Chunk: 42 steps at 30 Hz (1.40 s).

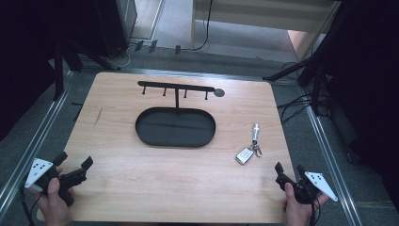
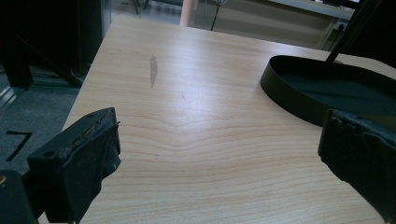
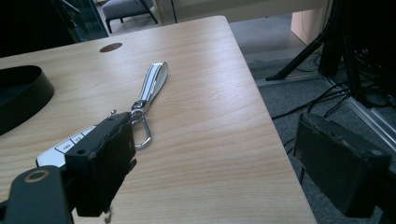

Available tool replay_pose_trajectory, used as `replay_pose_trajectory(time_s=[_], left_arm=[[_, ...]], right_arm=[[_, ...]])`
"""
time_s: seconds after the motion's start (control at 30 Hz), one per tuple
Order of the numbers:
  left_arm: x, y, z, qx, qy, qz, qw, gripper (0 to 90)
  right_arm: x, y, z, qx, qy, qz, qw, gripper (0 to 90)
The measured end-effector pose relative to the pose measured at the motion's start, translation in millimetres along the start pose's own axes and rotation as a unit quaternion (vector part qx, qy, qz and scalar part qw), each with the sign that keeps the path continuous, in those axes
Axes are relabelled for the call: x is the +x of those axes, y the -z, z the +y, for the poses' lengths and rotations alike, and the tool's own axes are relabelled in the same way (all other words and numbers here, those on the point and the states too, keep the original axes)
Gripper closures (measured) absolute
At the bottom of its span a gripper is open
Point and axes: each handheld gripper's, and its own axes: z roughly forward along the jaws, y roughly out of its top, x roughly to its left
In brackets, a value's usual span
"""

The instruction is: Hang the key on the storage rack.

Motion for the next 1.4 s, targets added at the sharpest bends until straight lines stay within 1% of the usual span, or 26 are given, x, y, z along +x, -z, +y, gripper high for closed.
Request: replay_pose_trajectory(time_s=[0.07, 0.17, 0.2, 0.27, 0.3, 0.33, 0.37, 0.4, 0.43, 0.47, 0.6, 0.7, 0.77, 0.8, 0.9, 0.97, 1.0, 1.03, 1.07, 1.13, 1.17, 1.23, 1.27, 1.3, 1.37, 1.4], left_arm=[[-0.5, -0.2, 0.1, 0.002, -0.002, 0.001, 1.0, 0.0], [0.7, -0.8, 0.2, 0.005, 0.006, -0.007, 0.9999, 0.0], [1.2, -0.8, 0.4, 0.008, 0.008, -0.008, 0.9999, 0.0], [1.1, -0.8, 0.4, 0.008, 0.006, -0.007, 0.9999, 0.0], [1.1, -0.8, 0.4, 0.008, 0.006, -0.007, 0.9999, 0.0], [0.5, -1.2, 0.5, 0.01, 0.002, -0.006, 0.9999, 0.0], [-0.4, -1.3, 0.5, 0.01, 0.0, -0.004, 0.9999, 0.0], [-0.4, -1.3, 0.5, 0.01, 0.0, -0.004, 0.9999, 0.0], [-1.7, -1.5, 0.5, 0.011, -0.007, -0.003, 0.9999, 0.0], [-1.8, -1.6, 0.6, 0.012, -0.008, -0.004, 0.9999, 0.0], [-0.7, -1.8, 0.8, 0.014, -0.006, -0.006, 0.9999, 0.0], [-0.4, -1.9, 0.8, 0.013, 0.0, -0.007, 0.9999, 0.0], [-0.6, -2.0, 0.8, 0.013, -0.001, -0.006, 0.9999, 0.0], [-0.6, -2.0, 0.8, 0.014, -0.003, -0.006, 0.9999, 0.0], [-0.7, -2.3, 0.8, 0.014, -0.004, -0.006, 0.9999, 0.0], [-0.6, -2.4, 0.9, 0.015, -0.003, -0.007, 0.9999, 0.0], [-0.6, -2.5, 1.0, 0.015, -0.001, -0.007, 0.9999, 0.0], [-0.6, -2.5, 1.0, 0.015, -0.001, -0.007, 0.9999, 0.0], [-0.4, -2.6, 1.0, 0.016, -0.001, -0.007, 0.9998, 0.0], [-0.4, -2.8, 1.1, 0.018, -0.003, -0.008, 0.9998, 0.0], [-0.5, -3.1, 1.2, 0.019, -0.004, -0.007, 0.9998, 0.0], [-0.9, -3.3, 1.2, 0.02, -0.005, -0.008, 0.9998, 0.0], [-0.9, -3.4, 1.2, 0.02, -0.005, -0.008, 0.9997, 0.0], [-0.9, -3.6, 1.3, 0.021, -0.004, -0.01, 0.9997, 0.0], [-0.7, -3.6, 1.4, 0.022, -0.004, -0.011, 0.9997, 0.0], [-0.7, -3.7, 1.4, 0.022, -0.004, -0.011, 0.9997, 0.0]], right_arm=[[1.2, -0.2, -0.4, 0.001, 0.001, -0.003, 1.0, 13.0], [2.9, -1.2, -0.5, 0.005, 0.008, -0.011, 0.9999, 13.5], [3.5, -1.6, -0.4, 0.006, 0.013, -0.015, 0.9998, 13.7], [4.3, -2.4, -0.1, 0.012, 0.015, -0.021, 0.9996, 14.6], [4.7, -2.9, 0.1, 0.013, 0.014, -0.027, 0.9995, 16.5], [5.0, -3.5, 0.4, 0.017, 0.015, -0.035, 0.9992, 19.2], [4.9, -4.4, 0.7, 0.019, 0.021, -0.038, 0.9989, 19.9], [4.9, -4.4, 0.7, 0.019, 0.021, -0.038, 0.9989, 19.9], [6.6, -6.6, 2.6, 0.035, 0.027, -0.05, 0.9978, 24.0], [7.0, -7.4, 3.2, 0.04, 0.029, -0.055, 0.9973, 25.2], [10.6, -11.4, 6.7, 0.057, 0.031, -0.059, 0.9961, 30.9], [15.8, -15.7, 12.2, 0.066, 0.039, -0.057, 0.9954, 35.9], [19.8, -19.0, 17.5, 0.071, 0.046, -0.052, 0.995, 38.5], [22.6, -21.9, 22.0, 0.074, 0.054, -0.05, 0.9945, 40.1], [28.5, -30.8, 34.9, 0.093, 0.065, -0.036, 0.9929, 43.3], [32.1, -39.5, 44.8, 0.115, 0.073, -0.029, 0.9902, 43.6], [34.6, -43.9, 50.1, 0.126, 0.075, -0.031, 0.9887, 43.9], [34.6, -43.9, 50.1, 0.126, 0.075, -0.031, 0.9887, 43.9], [39.3, -53.1, 60.8, 0.147, 0.086, -0.031, 0.985, 45.4], [45.3, -64.5, 70.3, 0.169, 0.095, -0.035, 0.9805, 46.3], [48.9, -70.4, 74.5, 0.18, 0.101, -0.035, 0.9778, 47.0], [56.9, -83.4, 81.9, 0.209, 0.109, -0.033, 0.9712, 48.4], [60.9, -89.4, 84.6, 0.22, 0.112, -0.029, 0.9687, 49.7], [65.0, -95.4, 86.8, 0.23, 0.117, -0.031, 0.9656, 51.3], [72.0, -107.0, 89.4, 0.244, 0.123, -0.034, 0.9613, 54.8], [74.3, -111.1, 89.8, 0.249, 0.12, -0.037, 0.9604, 56.5]])
